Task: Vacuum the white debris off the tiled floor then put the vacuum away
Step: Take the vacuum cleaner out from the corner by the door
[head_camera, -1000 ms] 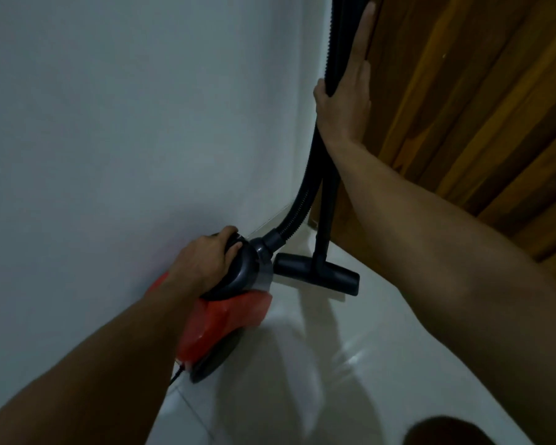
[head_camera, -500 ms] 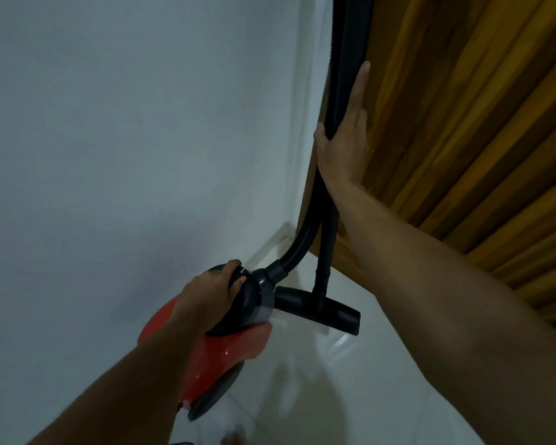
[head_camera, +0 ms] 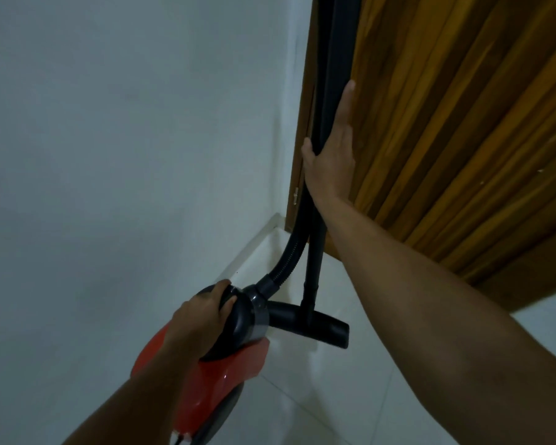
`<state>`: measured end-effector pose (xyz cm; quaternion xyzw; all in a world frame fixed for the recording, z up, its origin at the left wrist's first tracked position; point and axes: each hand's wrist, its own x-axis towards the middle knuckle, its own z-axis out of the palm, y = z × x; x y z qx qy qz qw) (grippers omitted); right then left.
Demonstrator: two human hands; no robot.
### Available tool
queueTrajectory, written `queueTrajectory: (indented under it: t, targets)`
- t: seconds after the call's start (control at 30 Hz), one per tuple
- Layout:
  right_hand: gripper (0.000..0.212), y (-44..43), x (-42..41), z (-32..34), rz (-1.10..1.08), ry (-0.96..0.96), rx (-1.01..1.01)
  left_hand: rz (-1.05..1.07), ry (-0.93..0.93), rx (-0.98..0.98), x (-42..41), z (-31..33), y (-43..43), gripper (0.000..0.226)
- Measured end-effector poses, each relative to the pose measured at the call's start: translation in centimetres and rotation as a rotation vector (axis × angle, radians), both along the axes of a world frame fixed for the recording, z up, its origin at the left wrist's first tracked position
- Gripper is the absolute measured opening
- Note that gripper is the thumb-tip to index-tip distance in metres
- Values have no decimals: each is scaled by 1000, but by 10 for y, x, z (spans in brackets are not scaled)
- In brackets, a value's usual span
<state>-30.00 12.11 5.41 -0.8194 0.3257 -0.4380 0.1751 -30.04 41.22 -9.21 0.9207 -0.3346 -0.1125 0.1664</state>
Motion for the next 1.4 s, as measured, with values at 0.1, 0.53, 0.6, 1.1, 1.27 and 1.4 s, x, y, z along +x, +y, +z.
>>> queueTrajectory:
  t: [0.1, 0.53, 0.6, 1.1, 1.27, 1.4]
  targets:
    - [100, 29, -30, 6, -90, 39, -137, -16, 5, -49, -29, 7, 31, 41]
    - [86, 197, -160, -9, -11, -106, -1, -98, 61, 11, -128, 4, 185, 41]
    - [87, 216, -174, -17, 8, -126, 24, -90, 65, 6, -142, -4, 205, 40]
    - [91, 339, -306, -63, 96, -184, 53, -101, 88, -21, -271, -48, 344, 37]
    - [87, 392, -352, -73, 80, -190, 33, -133, 107, 9, -315, -55, 394, 40]
    - [86, 437, -392, -90, 48, -191, 44, -169, 100, 23, -346, -66, 432, 40]
